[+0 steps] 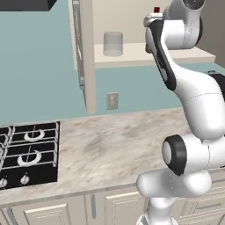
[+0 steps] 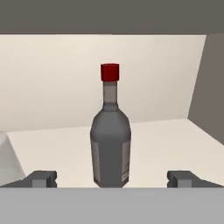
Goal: There is a bowl on the dining counter. Grab a lemon wedge from the fridge and place it in the bowl. Then get the liquor bottle and glass cup from the cabinet and place them next to the bowl.
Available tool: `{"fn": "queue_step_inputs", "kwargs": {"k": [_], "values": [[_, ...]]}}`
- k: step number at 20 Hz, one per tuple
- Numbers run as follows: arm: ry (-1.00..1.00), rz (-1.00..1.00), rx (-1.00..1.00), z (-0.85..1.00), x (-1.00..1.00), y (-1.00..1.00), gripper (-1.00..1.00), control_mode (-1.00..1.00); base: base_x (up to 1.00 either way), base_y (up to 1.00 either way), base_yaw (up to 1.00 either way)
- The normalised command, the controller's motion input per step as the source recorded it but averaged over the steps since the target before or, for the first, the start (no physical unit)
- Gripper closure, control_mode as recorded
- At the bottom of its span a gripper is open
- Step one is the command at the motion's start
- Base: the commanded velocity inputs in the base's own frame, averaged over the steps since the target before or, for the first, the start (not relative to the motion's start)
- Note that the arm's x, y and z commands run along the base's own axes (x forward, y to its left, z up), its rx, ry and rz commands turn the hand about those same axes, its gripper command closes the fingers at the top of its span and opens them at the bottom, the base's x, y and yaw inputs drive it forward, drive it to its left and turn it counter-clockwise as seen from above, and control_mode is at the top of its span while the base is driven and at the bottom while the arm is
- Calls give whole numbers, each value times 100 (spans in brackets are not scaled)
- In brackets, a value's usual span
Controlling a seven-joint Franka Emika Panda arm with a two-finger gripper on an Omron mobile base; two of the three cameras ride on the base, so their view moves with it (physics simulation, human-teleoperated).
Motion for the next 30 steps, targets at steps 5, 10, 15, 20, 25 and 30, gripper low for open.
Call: {"fn": "queue_step_inputs", "kwargs": {"k": [5, 10, 15, 20, 25, 30], "values": [[0, 0, 0, -5, 53, 0, -100, -100, 0, 0, 0], [0, 0, 0, 0, 42, 0, -100, -100, 0, 0, 0], [0, 0, 0, 0, 41, -2, -100, -100, 0, 0, 0], [0, 0, 0, 0, 39, -12, -100, -100, 0, 0, 0], [0, 0, 0, 0, 33, -16, -100, -100, 0, 0, 0], [0, 0, 0, 0, 31, -15, -100, -100, 0, 0, 0]]}}
